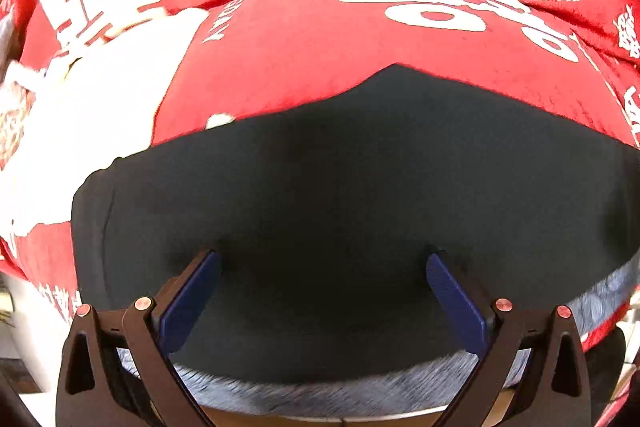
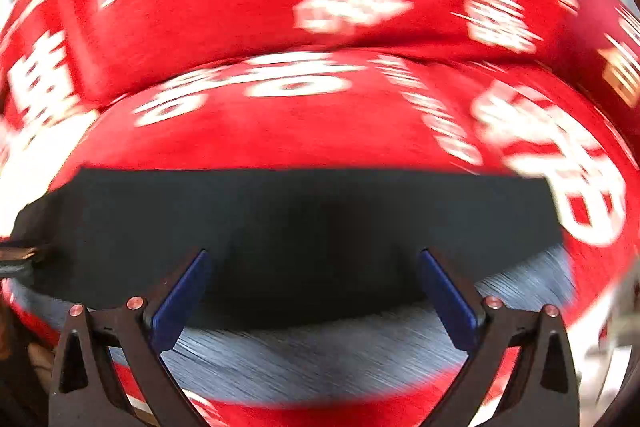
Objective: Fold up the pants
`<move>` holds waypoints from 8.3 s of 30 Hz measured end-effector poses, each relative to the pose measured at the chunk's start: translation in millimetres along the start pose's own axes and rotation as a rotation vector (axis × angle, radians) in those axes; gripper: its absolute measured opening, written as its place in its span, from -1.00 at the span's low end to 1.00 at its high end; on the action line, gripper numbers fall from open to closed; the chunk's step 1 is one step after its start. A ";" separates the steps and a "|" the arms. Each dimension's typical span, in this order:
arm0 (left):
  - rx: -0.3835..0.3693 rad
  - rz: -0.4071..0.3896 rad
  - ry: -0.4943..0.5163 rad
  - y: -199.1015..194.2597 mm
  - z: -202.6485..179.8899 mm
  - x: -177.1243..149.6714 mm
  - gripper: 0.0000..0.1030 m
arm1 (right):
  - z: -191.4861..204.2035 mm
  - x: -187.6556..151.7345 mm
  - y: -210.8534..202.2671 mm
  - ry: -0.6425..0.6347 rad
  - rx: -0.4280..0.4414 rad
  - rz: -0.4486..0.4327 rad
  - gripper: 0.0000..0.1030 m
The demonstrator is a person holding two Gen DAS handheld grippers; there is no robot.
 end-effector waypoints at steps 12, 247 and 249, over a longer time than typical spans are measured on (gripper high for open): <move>-0.007 0.045 -0.083 22.5 41.7 -4.7 1.00 | -96.7 -2.5 5.7 0.067 -0.075 0.046 0.99; -0.267 -0.027 -0.256 12.8 137.0 -87.6 1.00 | 265.8 -1.1 56.1 -0.262 0.130 0.025 0.99; -0.191 -0.048 -0.269 9.8 149.2 -89.6 0.98 | 286.3 -10.5 66.9 -0.327 0.141 0.050 0.99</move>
Point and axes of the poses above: each gripper's, at about its wrist camera, not at the fingertips, and y roughly the way its jaws point, z to its left, x to its top, the point moved 7 cm from there along y, roughly the way its jaws point, and after that the axes turned 15 degrees about x, right-handed, at the moved point
